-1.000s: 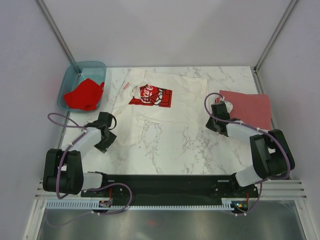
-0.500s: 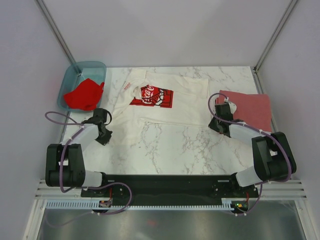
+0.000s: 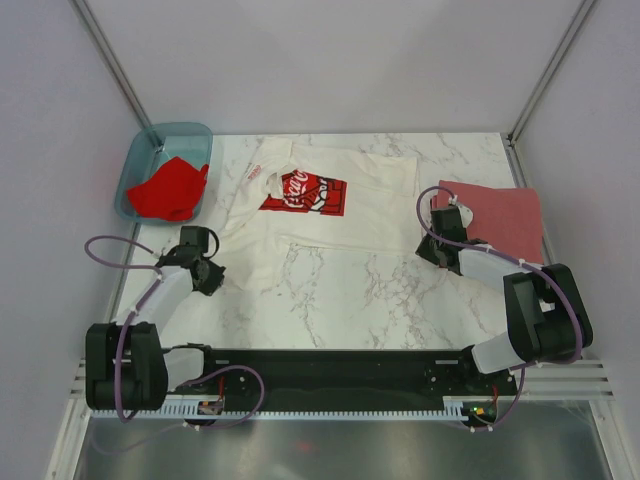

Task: Fold and stack the t-shirts
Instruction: Flatten the tshirt out

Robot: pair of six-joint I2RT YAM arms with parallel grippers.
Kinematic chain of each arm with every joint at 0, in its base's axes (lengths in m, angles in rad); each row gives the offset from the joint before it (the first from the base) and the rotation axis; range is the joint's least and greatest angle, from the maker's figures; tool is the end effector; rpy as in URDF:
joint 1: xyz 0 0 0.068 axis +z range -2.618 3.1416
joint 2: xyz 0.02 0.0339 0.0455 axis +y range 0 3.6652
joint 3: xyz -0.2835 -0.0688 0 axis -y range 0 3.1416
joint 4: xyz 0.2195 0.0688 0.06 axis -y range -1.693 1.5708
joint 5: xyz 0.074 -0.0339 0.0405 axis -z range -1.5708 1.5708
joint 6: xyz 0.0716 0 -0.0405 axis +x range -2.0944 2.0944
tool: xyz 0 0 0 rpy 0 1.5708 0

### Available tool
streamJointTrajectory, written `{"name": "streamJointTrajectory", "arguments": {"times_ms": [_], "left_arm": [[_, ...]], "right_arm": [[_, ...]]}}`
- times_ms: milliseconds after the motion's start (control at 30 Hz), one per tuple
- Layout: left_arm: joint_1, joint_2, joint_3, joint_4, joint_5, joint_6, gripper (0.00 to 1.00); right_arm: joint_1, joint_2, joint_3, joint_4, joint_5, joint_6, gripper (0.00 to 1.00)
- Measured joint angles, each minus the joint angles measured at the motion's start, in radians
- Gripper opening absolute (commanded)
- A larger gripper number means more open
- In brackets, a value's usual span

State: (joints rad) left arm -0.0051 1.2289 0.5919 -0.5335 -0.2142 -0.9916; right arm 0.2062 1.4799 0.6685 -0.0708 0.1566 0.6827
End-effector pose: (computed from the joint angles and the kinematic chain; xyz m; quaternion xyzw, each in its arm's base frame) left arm 0.1933 0.0142 0.1657 -0.4801 0.8482 -0.0025 0.2237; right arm 0.2772 0.0466 0.1662 0.2471 0.9057 0.0782 0.3355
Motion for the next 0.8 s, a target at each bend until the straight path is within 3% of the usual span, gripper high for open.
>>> {"name": "streamJointTrajectory", "arguments": {"times_ms": [300,567,800], "left_arm": [[0.0,-0.213,0.056,-0.066,0.123,0.017,0.02],[0.0,-0.261,0.365,-0.168,0.179,0.021,0.02],[-0.001,-0.269,0.618,-0.24,0.225,0.042,0.02]], "right_arm": [[-0.001,-0.021,0.01,-0.021,-0.036,-0.029,0.0],[-0.001,-0.162,0.138,-0.108,-0.045,-0.049,0.0],[-0.001,-0.182,0.313,-0.185,-0.09,-0.05,0.0]]}}
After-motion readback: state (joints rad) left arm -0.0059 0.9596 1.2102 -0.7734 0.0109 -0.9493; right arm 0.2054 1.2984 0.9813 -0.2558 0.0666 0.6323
